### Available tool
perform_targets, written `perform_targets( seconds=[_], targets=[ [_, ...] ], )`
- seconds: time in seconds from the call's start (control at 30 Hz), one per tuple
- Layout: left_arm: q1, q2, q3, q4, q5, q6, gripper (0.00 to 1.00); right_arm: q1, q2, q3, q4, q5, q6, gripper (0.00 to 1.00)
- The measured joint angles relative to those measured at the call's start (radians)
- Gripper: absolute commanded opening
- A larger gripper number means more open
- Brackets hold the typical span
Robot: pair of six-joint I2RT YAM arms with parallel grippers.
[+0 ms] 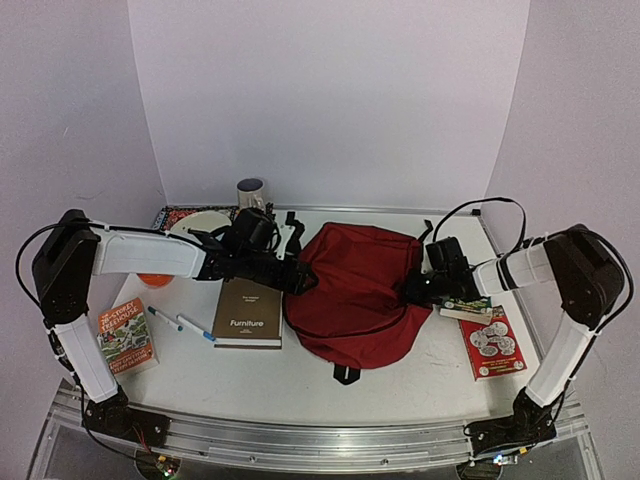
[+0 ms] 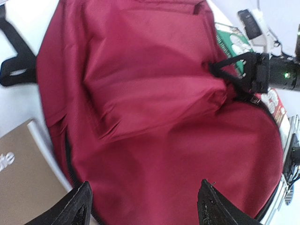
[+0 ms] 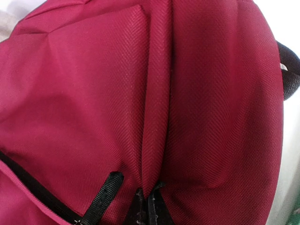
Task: Pack the student bag
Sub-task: Pick up the student bag from the center of the board, then grab the student bag from the lower front pocket.
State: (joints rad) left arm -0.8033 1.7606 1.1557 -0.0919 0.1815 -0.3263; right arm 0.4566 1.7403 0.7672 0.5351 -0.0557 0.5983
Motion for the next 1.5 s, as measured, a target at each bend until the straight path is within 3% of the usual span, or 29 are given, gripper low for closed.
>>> perform_targets(
  seconds=[0.33, 0.67, 0.93, 1.17, 1.5],
  targets=[
    [-0.041, 0.033, 0.064, 0.017, 0.005, -0.016, 0.79, 0.056, -0.165, -0.022, -0.008, -0.024, -0.001, 0.00],
    [-0.061, 0.098, 0.167, 0.023, 0.044, -0.046, 0.78, 0.090, -0.227, -0.023, -0.010, -0.062, -0.001, 0.00],
    [-0.079, 0.168, 0.294, 0.031, 0.114, -0.084, 0.67, 0.107, -0.304, -0.030, 0.017, -0.098, -0.010, 0.00],
    [-0.086, 0.240, 0.402, 0.034, 0.178, -0.108, 0.51, 0.112, -0.315, -0.030, 0.023, -0.120, -0.036, 0.00],
    [-0.088, 0.332, 0.487, 0.040, 0.233, -0.143, 0.40, 0.131, -0.315, -0.018, 0.010, -0.132, -0.078, 0.00]
  ],
)
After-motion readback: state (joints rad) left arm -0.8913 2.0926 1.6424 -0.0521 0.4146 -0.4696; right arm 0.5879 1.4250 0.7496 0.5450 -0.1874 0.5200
